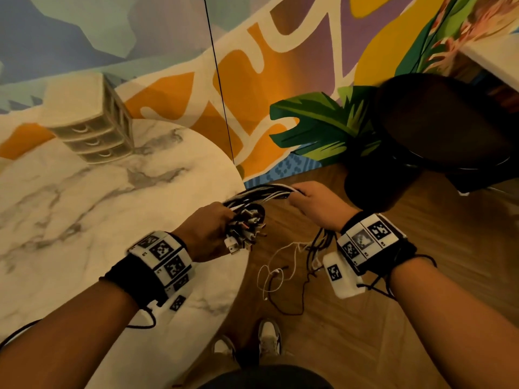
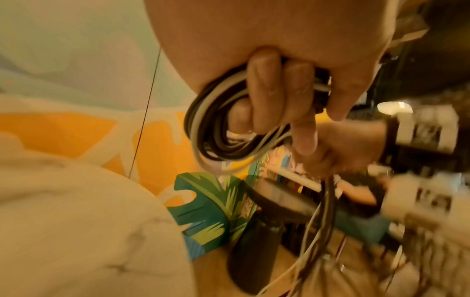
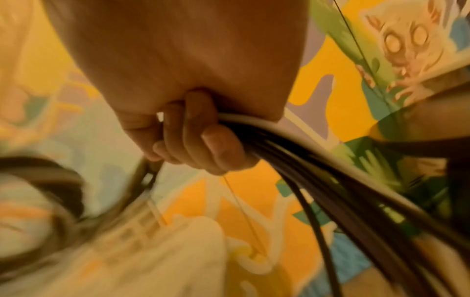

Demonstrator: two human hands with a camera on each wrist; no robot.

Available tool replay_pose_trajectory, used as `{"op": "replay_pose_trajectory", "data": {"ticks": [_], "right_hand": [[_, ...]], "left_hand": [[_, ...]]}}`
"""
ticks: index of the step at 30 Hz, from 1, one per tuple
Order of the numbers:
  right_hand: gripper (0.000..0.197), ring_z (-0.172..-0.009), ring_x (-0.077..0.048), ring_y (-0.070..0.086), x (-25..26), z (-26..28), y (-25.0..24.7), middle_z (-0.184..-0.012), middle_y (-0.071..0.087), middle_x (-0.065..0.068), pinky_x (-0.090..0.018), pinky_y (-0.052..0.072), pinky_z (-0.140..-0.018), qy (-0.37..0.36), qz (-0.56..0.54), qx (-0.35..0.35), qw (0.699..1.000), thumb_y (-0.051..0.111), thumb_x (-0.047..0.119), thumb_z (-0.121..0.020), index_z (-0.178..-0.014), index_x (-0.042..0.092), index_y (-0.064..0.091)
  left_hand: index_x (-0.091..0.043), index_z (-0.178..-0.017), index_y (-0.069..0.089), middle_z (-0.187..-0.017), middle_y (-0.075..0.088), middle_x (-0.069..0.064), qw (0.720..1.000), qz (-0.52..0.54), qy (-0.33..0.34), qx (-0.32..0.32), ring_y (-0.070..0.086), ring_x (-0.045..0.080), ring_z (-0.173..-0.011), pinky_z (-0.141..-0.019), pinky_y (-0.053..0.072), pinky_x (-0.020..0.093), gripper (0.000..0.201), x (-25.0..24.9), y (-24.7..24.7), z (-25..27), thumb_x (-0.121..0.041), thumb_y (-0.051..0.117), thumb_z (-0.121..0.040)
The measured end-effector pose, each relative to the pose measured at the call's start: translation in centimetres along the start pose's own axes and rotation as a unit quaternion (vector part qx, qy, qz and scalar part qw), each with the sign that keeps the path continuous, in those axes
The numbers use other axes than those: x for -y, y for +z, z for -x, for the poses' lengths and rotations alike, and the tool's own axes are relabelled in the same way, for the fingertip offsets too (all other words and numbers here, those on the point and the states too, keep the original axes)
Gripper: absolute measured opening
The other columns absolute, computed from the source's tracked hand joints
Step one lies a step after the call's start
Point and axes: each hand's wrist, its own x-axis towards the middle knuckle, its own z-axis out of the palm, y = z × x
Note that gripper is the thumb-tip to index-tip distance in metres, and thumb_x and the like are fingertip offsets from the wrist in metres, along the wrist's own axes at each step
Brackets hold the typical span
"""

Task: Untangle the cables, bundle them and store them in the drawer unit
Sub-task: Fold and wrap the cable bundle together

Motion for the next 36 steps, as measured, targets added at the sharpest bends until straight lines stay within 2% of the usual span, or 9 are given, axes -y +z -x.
{"op": "replay_pose_trajectory", "data": {"ticks": [3,6,11,13,16,20,26,29,36], "right_hand": [[0.031,-0.053,-0.01,0.041,-2.6,-0.5,0.2,-0.06,0.046,0.005,-0.023,0.03,-0.051,0.027,0.048,0.018,0.998,0.048,0.02,-0.095,-0.065,0.023,0.05],[0.007,-0.071,-0.014,0.056,-4.5,0.0,1.7,-0.078,0.057,0.006,-0.025,0.045,-0.064,0.097,0.095,0.13,0.982,0.054,0.015,-0.091,-0.092,0.02,0.059],[0.082,-0.124,0.0,0.039,-0.5,2.0,5.0,-0.141,0.038,0.014,-0.024,0.034,-0.108,-0.029,-0.046,0.166,0.985,0.078,0.026,-0.074,-0.14,0.035,0.032],[0.061,-0.111,0.018,0.042,1.4,2.3,7.0,-0.127,0.046,0.02,-0.005,0.033,-0.098,-0.076,-0.096,0.157,0.98,0.073,0.024,-0.081,-0.134,0.021,0.042],[0.016,-0.085,0.004,0.057,2.9,1.9,8.0,-0.097,0.059,0.014,-0.018,0.048,-0.084,-0.029,-0.164,0.152,0.974,0.063,0.014,-0.089,-0.103,0.023,0.06],[0.036,-0.103,-0.018,0.055,2.7,0.0,5.2,-0.12,0.06,-0.01,-0.024,0.038,-0.091,-0.014,0.027,0.244,0.969,0.056,0.009,-0.092,-0.126,0.0,0.053],[0.028,-0.06,-0.024,0.048,0.5,-2.6,2.7,-0.066,0.056,-0.008,-0.036,0.046,-0.062,0.006,0.213,0.217,0.953,0.053,0.022,-0.091,-0.068,0.007,0.06],[0.033,-0.054,-0.016,0.044,0.9,-2.4,1.2,-0.06,0.049,0.002,-0.029,0.035,-0.053,0.004,0.257,0.213,0.942,0.053,0.027,-0.091,-0.059,0.02,0.049],[0.025,-0.055,-0.009,0.04,1.3,-0.9,1.1,-0.066,0.048,0.004,-0.024,0.03,-0.054,-0.023,0.16,0.169,0.972,0.045,0.021,-0.096,-0.072,0.017,0.05]], "left_hand": [[-0.022,-0.069,0.072,-0.078,0.072,0.002,0.977,0.195,0.002,-0.082,0.068,0.017,-0.08,-0.077,0.055,0.035,0.007,-2.2,-0.7,0.0,-0.023,0.074,-0.076],[-0.019,-0.055,0.064,-0.047,0.057,-0.003,0.912,0.376,-0.049,-0.159,0.05,0.007,-0.043,-0.046,0.041,0.017,0.029,-4.3,-1.7,-0.8,-0.015,0.065,-0.084],[0.0,-0.053,0.058,-0.031,0.03,-0.005,0.879,0.456,-0.04,-0.134,0.02,0.01,-0.027,-0.039,0.019,0.015,0.04,-5.8,-1.3,-2.6,-0.03,0.058,-0.081],[0.005,-0.056,0.055,-0.031,0.029,-0.004,0.862,0.497,-0.019,-0.104,0.019,0.009,-0.026,-0.039,0.018,0.014,0.043,-6.5,-0.9,-3.0,-0.029,0.056,-0.083],[0.004,-0.055,0.057,-0.031,0.03,-0.004,0.836,0.546,-0.004,-0.057,0.017,0.01,-0.027,-0.039,0.014,0.016,0.042,-6.7,-0.8,-2.9,-0.027,0.054,-0.085],[-0.003,-0.05,0.058,-0.034,0.036,0.0,0.867,0.495,-0.04,-0.044,0.023,0.012,-0.028,-0.039,0.02,0.016,0.039,-6.2,0.0,-1.6,-0.024,0.055,-0.082],[-0.028,-0.057,0.065,-0.059,0.059,0.006,0.961,0.249,-0.042,0.11,0.05,0.021,-0.055,-0.056,0.034,0.029,0.032,-4.8,-0.1,0.1,-0.02,0.064,-0.087],[-0.033,-0.07,0.066,-0.062,0.063,-0.021,0.993,0.098,-0.027,0.055,0.06,-0.005,-0.065,-0.066,0.047,0.016,0.024,-3.7,0.6,0.4,-0.013,0.067,-0.085],[-0.031,-0.107,0.068,-0.111,0.068,0.001,0.992,-0.128,-0.02,-0.008,0.063,0.026,-0.099,-0.078,0.054,0.038,0.05,-2.1,1.6,-0.3,-0.054,0.04,-0.071]]}}
